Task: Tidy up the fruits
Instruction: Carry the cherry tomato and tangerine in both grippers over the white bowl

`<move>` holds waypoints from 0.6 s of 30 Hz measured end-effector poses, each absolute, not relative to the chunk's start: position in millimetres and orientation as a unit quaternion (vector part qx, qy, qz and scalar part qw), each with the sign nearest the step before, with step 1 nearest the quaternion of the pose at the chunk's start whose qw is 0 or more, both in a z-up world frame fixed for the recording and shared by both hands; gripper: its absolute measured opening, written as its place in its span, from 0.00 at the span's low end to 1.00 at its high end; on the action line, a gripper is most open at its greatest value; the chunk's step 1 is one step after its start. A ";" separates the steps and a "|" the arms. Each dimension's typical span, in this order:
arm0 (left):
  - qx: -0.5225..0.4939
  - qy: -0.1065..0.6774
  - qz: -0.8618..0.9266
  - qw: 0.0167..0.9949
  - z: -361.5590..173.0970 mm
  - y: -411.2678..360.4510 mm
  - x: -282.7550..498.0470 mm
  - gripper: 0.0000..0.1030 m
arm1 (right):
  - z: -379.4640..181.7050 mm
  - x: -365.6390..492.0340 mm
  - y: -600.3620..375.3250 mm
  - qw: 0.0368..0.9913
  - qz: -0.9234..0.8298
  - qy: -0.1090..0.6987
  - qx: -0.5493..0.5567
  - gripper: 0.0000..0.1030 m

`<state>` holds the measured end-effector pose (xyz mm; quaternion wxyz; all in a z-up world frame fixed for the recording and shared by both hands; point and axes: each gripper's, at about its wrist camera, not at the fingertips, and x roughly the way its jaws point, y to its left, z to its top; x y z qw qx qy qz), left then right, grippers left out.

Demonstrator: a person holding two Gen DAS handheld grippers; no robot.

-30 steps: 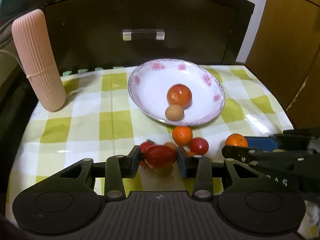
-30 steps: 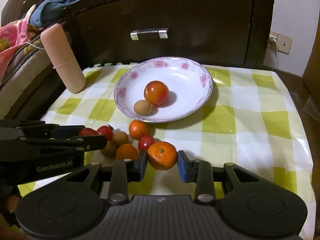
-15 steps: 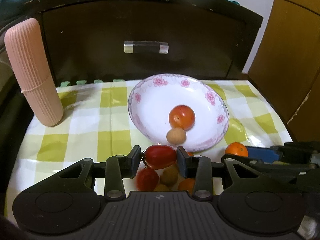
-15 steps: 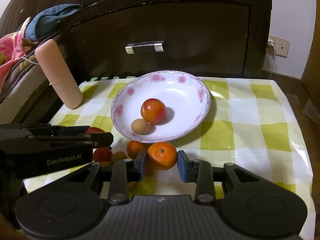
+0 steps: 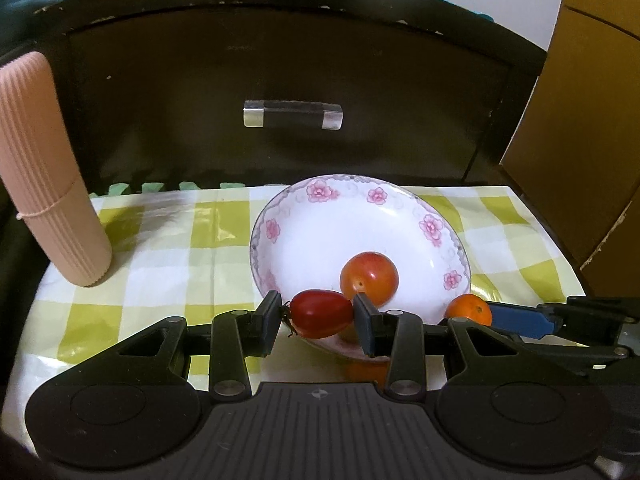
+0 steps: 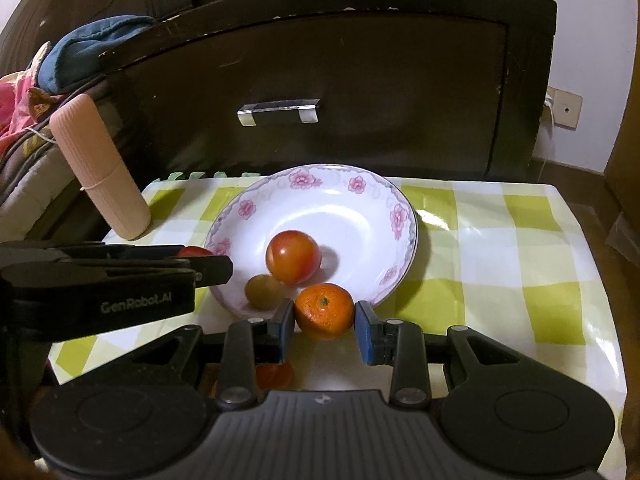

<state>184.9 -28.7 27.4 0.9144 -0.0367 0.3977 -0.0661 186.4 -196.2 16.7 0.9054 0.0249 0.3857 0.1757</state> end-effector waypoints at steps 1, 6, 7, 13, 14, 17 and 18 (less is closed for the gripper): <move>-0.037 0.398 -0.067 0.914 26.5 -29.1 186.3 0.46 | 15.6 188.8 -195.9 0.905 0.176 0.386 0.024 0.31; -0.035 0.399 -0.070 0.914 22.0 -32.3 194.1 0.46 | 11.0 195.6 -193.3 0.906 0.176 0.385 0.023 0.31; -0.035 0.399 -0.069 0.914 21.4 -32.3 194.8 0.46 | 10.6 196.5 -192.2 0.905 0.178 0.385 0.022 0.31; -0.041 0.406 -0.066 0.911 16.7 -28.8 200.2 0.46 | 8.0 200.4 -183.6 0.905 0.185 0.382 0.013 0.31; -0.042 0.407 -0.066 0.910 16.1 -28.5 201.6 0.46 | 7.5 200.8 -182.5 0.906 0.186 0.381 0.012 0.31; -0.044 0.408 -0.066 0.910 15.2 -28.6 203.6 0.46 | 6.0 202.5 -180.3 0.906 0.187 0.378 0.006 0.31; -0.044 0.408 -0.066 0.910 15.1 -28.6 204.0 0.46 | 5.8 202.8 -180.1 0.907 0.189 0.378 0.005 0.31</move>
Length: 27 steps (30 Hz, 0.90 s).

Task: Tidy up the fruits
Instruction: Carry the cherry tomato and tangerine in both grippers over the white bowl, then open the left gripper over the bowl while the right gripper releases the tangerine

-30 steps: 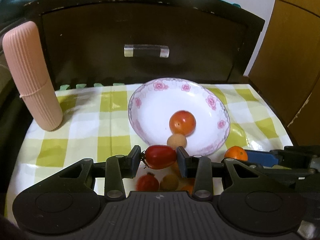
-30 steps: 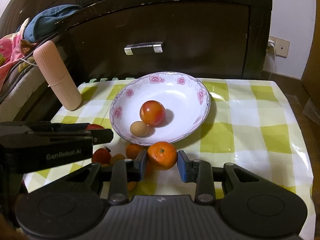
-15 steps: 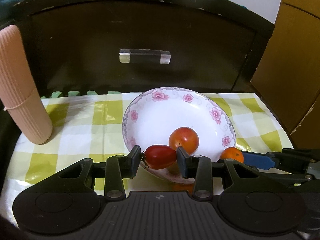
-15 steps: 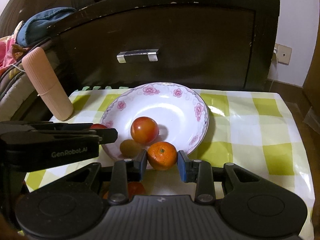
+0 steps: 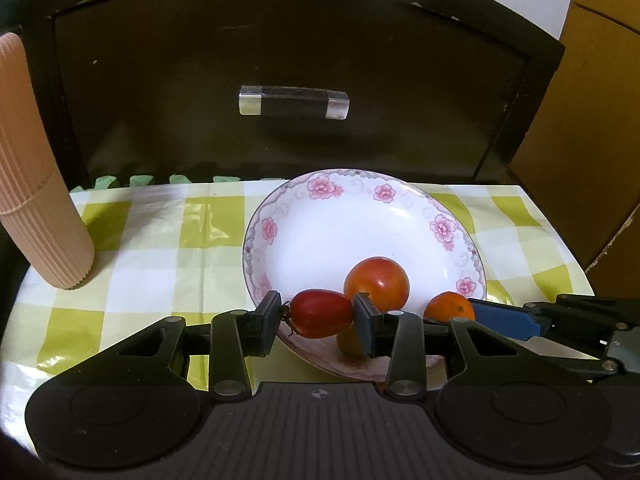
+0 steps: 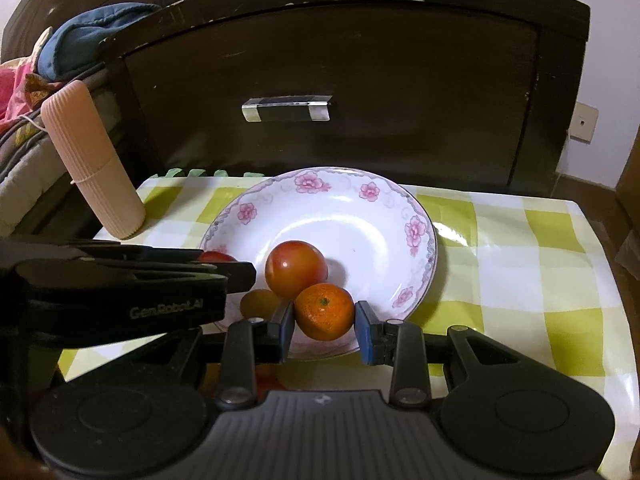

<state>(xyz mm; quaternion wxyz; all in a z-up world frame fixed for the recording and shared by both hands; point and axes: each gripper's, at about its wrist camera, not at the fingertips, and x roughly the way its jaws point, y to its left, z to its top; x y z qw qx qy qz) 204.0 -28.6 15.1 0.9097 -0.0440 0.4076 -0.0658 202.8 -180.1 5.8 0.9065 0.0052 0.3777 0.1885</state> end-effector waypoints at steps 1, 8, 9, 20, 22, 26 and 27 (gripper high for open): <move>-0.045 0.407 -0.065 0.910 14.9 -28.4 204.4 0.46 | 5.3 203.5 -179.7 0.907 0.190 0.377 0.005 0.31; -0.051 0.406 -0.063 0.910 15.8 -26.2 205.9 0.50 | 3.3 207.3 -178.1 0.910 0.183 0.372 -0.001 0.31; -0.051 0.406 -0.063 0.910 16.4 -26.2 206.2 0.52 | 3.2 208.0 -178.5 0.910 0.182 0.372 -0.001 0.32; -0.063 0.393 -0.062 0.915 30.0 -22.0 202.8 0.58 | 12.6 206.9 -186.4 0.918 0.170 0.358 0.009 0.39; -0.064 0.389 -0.062 0.917 34.0 -20.6 201.3 0.58 | 16.3 205.6 -188.4 0.920 0.166 0.354 0.011 0.39; -0.060 0.385 -0.060 0.919 40.8 -19.0 195.7 0.59 | 24.9 202.6 -195.6 0.925 0.155 0.348 0.019 0.39; -0.059 0.384 -0.061 0.919 42.9 -18.7 193.7 0.59 | 26.6 201.2 -197.4 0.925 0.152 0.347 0.021 0.39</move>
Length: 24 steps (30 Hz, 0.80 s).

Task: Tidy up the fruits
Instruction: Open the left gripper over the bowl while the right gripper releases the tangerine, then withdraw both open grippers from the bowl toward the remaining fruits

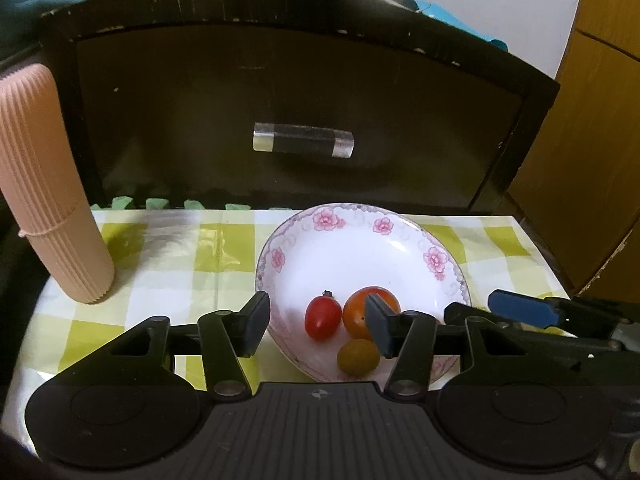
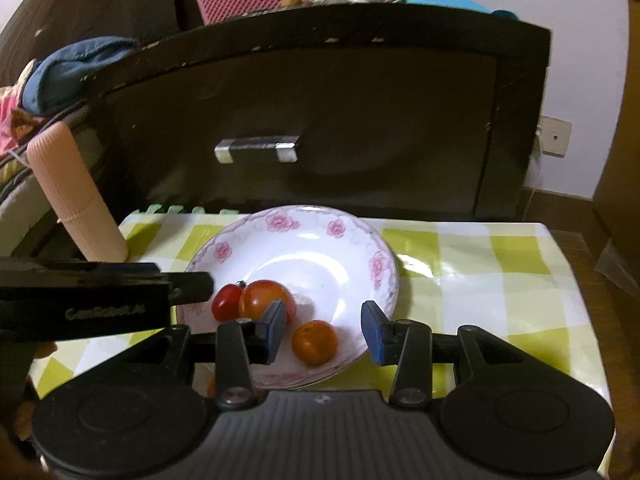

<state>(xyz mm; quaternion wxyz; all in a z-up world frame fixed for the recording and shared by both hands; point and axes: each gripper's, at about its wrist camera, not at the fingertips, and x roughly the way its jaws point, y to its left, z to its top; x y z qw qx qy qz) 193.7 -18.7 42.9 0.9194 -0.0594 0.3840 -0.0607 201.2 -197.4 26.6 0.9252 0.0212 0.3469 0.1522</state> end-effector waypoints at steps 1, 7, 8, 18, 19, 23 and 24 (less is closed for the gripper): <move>-0.059 0.383 -0.061 0.920 44.1 -18.3 192.4 0.59 | 28.3 199.8 -199.2 0.926 0.151 0.346 0.023 0.39; -0.052 0.376 -0.068 0.923 56.6 -19.7 177.6 0.62 | 37.3 186.2 -199.9 0.927 0.153 0.343 0.021 0.39; -0.051 0.375 -0.070 0.923 58.0 -20.1 175.0 0.62 | 39.0 183.2 -198.9 0.927 0.155 0.342 0.020 0.39; -0.042 0.379 -0.073 0.922 63.3 -19.1 149.2 0.62 | 46.4 155.7 -195.5 0.922 0.152 0.355 0.029 0.39; -0.042 0.379 -0.074 0.921 63.9 -18.6 146.2 0.62 | 46.7 152.7 -195.4 0.921 0.151 0.357 0.032 0.39; -0.042 0.384 -0.076 0.919 64.6 -16.4 135.5 0.62 | 46.9 142.1 -195.8 0.918 0.147 0.364 0.047 0.39; -0.042 0.386 -0.076 0.918 64.5 -15.6 132.6 0.63 | 46.9 139.5 -195.7 0.917 0.147 0.367 0.050 0.39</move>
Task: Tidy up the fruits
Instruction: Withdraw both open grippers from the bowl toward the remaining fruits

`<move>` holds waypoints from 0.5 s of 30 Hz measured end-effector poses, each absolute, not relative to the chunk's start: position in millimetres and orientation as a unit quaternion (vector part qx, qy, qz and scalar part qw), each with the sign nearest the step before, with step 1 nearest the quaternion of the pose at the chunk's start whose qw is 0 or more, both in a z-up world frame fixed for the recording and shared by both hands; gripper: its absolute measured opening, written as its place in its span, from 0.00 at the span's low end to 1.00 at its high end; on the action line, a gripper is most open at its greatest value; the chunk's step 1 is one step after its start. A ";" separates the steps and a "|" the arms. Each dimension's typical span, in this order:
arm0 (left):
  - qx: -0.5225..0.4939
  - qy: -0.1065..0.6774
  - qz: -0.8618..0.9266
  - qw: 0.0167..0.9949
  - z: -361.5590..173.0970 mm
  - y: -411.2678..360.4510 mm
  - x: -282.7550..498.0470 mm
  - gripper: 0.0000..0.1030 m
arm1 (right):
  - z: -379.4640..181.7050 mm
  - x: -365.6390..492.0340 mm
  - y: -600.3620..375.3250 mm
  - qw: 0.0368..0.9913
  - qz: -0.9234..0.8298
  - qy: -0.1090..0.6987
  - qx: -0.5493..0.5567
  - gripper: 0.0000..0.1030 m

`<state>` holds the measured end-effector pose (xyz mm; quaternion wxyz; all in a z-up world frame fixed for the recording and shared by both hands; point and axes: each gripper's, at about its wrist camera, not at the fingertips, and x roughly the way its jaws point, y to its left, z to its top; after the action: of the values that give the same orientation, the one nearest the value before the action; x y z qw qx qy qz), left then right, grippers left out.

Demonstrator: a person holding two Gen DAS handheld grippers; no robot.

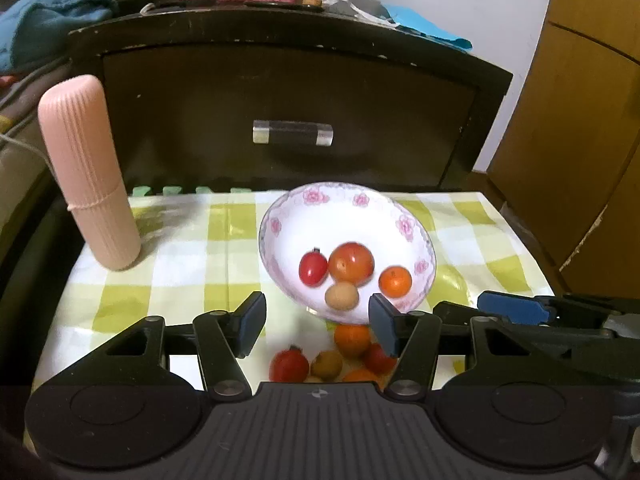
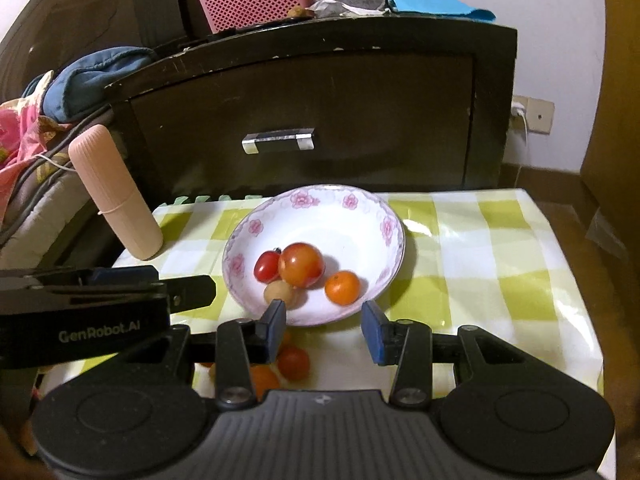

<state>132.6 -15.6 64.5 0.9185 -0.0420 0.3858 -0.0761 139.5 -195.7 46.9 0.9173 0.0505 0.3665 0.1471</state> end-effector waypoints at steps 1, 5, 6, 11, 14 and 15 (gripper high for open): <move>-0.041 0.387 -0.077 0.918 64.2 -15.0 130.4 0.63 | 47.0 137.3 -195.5 0.917 0.147 0.368 0.052 0.39; -0.040 0.389 -0.077 0.917 65.3 -13.8 122.2 0.63 | 48.0 127.4 -194.0 0.916 0.147 0.370 0.055 0.39; -0.040 0.389 -0.077 0.917 65.7 -13.5 119.9 0.63 | 48.2 125.4 -193.7 0.915 0.147 0.371 0.056 0.39; -0.037 0.390 -0.077 0.917 67.3 -12.6 111.6 0.63 | 49.3 117.7 -193.9 0.913 0.149 0.374 0.063 0.39; -0.032 0.393 -0.077 0.916 67.5 -11.6 108.4 0.66 | 49.2 114.4 -193.5 0.912 0.151 0.375 0.064 0.39; -0.028 0.394 -0.077 0.916 67.3 -11.1 106.9 0.67 | 48.9 113.8 -193.6 0.912 0.152 0.376 0.065 0.39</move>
<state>106.9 -11.1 67.3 0.9155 -0.0281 0.3938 -0.0774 113.8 -193.6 48.9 0.9116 0.0650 0.3764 0.1518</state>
